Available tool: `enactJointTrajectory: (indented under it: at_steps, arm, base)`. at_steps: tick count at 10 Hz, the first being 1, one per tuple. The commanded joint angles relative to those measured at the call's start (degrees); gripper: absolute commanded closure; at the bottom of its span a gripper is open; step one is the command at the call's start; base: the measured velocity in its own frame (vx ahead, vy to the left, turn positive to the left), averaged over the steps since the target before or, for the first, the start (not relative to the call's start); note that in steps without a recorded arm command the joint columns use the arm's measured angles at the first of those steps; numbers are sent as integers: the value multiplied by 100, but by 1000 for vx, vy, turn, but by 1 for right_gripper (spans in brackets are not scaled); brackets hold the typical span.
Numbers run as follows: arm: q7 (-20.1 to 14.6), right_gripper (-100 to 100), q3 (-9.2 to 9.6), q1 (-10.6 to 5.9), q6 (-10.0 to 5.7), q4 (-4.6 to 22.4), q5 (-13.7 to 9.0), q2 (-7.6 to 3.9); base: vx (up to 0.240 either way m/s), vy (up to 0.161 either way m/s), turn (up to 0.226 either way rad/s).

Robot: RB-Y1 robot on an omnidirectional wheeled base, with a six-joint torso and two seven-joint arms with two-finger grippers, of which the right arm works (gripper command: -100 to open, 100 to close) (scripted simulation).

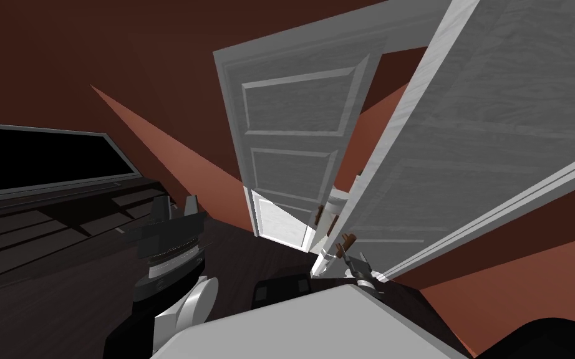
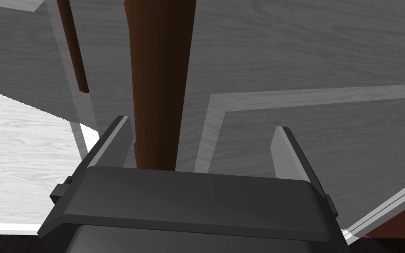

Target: Pull the door open

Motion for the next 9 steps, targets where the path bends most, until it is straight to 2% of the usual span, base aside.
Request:
enactJointTrajectory:
  at_steps: [1,2,8,9]
  arm:
    - [-37,100,-131,-10,-88,286,-51,-76]
    - [-37,100,-131,-10,-88,377,-51,-76]
    - [-37,100,-131,-10,-88,377,-51,-76]
    - [-186,100,174,-75,-253,189,122,-65]
  base:
    - [-17,14,-42]
    - [10,-2,13]
    - [2,1,-3]
    - [-119,-12,279]
